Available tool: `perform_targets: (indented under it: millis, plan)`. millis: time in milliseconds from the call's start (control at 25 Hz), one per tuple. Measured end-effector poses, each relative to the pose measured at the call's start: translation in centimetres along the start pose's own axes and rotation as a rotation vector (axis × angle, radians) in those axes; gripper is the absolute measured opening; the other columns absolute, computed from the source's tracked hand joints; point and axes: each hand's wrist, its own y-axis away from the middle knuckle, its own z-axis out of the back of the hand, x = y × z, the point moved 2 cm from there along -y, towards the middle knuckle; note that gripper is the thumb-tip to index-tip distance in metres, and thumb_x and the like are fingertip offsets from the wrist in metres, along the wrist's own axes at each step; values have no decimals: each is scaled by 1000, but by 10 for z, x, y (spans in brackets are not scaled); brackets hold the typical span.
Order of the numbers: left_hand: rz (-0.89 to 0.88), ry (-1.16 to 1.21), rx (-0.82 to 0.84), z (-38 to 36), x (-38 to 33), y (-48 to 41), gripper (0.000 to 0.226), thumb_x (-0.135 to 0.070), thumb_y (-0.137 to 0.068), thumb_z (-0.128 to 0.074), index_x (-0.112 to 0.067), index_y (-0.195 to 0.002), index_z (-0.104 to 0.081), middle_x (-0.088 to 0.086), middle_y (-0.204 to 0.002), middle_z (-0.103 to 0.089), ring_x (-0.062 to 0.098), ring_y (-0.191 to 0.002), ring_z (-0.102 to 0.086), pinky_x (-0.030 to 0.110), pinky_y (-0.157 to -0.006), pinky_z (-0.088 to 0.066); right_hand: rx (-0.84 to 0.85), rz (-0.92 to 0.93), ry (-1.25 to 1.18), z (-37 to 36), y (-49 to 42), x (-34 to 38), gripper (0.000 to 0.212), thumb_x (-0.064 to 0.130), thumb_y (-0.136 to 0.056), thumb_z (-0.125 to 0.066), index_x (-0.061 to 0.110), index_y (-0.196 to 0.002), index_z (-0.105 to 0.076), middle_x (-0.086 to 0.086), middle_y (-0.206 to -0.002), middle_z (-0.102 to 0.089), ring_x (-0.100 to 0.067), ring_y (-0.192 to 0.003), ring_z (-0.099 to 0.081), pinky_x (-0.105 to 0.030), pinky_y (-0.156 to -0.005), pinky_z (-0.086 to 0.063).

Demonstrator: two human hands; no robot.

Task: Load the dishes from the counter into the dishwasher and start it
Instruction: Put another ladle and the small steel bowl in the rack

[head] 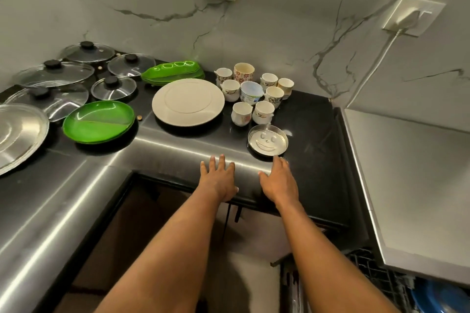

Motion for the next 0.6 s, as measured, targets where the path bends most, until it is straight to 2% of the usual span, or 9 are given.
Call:
perform_targets:
  millis: [200, 320, 480, 600]
  plan:
    - [-60, -45, 153, 12, -2, -47, 97, -45, -90, -65, -18, -158, -2, 15, -163, 15, 41, -149, 9, 62, -118, -6, -73, -151, -75, 5, -42, 1, 56, 35, -93, -58, 12, -141, -39, -9, -143, -43, -29, -128, -46, -41, -99, -42]
    - [-54, 11, 282, 14, -3, -69, 104, -39, -88, -71, -18, -157, 4, 13, -163, 17, 42, -149, 8, 67, -115, -13, -189, -292, -135, 9, -66, 2, 45, 31, -92, -59, 9, -130, -50, -13, -130, -54, -33, -116, -54, -40, -90, -46]
    - [-85, 11, 312, 9, -2, -72, 105, -40, -89, -69, -18, -157, 8, 13, -161, 22, 43, -147, 13, 66, -115, -11, -303, -579, -318, 10, -90, -4, 38, 23, -88, -59, 2, -120, -58, -19, -123, -59, -40, -110, -59, -37, -81, -47]
    - [-107, 8, 308, 6, 2, -74, 106, -42, -89, -67, -19, -156, 11, 12, -161, 24, 42, -147, 14, 65, -116, -11, -305, -655, -392, 3, -103, -8, 31, 17, -80, -58, 5, -108, -62, -17, -110, -66, -37, -85, -69, -43, -74, -59]
